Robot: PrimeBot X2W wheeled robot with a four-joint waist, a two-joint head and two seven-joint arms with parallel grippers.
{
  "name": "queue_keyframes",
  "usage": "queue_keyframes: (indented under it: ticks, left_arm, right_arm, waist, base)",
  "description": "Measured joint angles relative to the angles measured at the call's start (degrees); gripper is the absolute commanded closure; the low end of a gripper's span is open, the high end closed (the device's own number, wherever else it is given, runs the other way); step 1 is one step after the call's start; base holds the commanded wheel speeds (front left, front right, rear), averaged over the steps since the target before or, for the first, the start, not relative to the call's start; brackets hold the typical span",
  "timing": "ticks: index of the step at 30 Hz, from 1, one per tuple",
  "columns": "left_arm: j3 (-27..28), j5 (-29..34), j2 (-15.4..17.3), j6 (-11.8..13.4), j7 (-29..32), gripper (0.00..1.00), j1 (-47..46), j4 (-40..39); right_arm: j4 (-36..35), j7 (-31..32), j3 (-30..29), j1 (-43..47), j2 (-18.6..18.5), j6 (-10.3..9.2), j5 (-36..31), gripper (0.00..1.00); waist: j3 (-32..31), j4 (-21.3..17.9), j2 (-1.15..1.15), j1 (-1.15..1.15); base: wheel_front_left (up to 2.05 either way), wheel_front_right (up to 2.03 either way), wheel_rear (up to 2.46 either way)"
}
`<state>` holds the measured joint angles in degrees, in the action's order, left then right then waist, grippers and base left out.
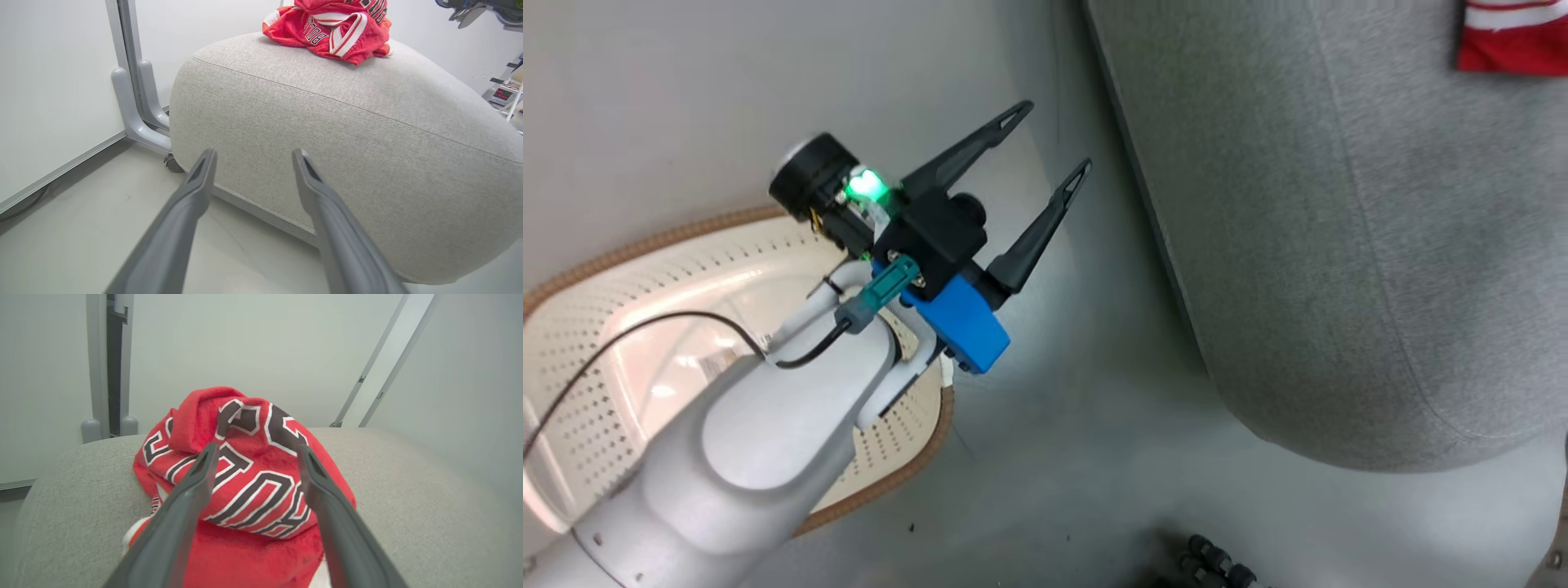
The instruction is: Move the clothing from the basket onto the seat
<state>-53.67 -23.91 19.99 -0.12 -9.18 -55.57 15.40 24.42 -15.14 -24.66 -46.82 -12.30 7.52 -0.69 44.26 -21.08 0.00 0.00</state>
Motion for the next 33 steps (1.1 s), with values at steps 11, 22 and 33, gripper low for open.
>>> queue_keyframes:
  ticks: [11,22,33]
  left_arm:
    - [4.31,-5.54,-3.43,1.87,-5.59,0.00,9.64,8.29]
    - [19.26,-4.83,-4.35,4.35,-5.86,0.00,22.98,5.05]
    - [37.06,1.34,-6.84,4.48,-5.87,0.00,39.70,-1.12]
  right_arm:
    - [-6.67,0.00,10.96,10.61,0.51,0.00,-0.53,0.00]
    - [-9.75,0.00,21.79,20.07,1.91,0.00,2.02,0.00]
    - [-10.95,0.00,25.16,31.53,5.10,0.00,3.86,0.00]
  waist:
    - [-14.71,2.05,0.00,-0.02]
    - [-28.54,8.65,0.00,-0.02]
    - [-39.05,15.88,0.00,-0.02]
  base:
    - [0.00,0.00,0.00]
    - [0.00,0.00,0.00]
    - [0.00,0.00,0.00]
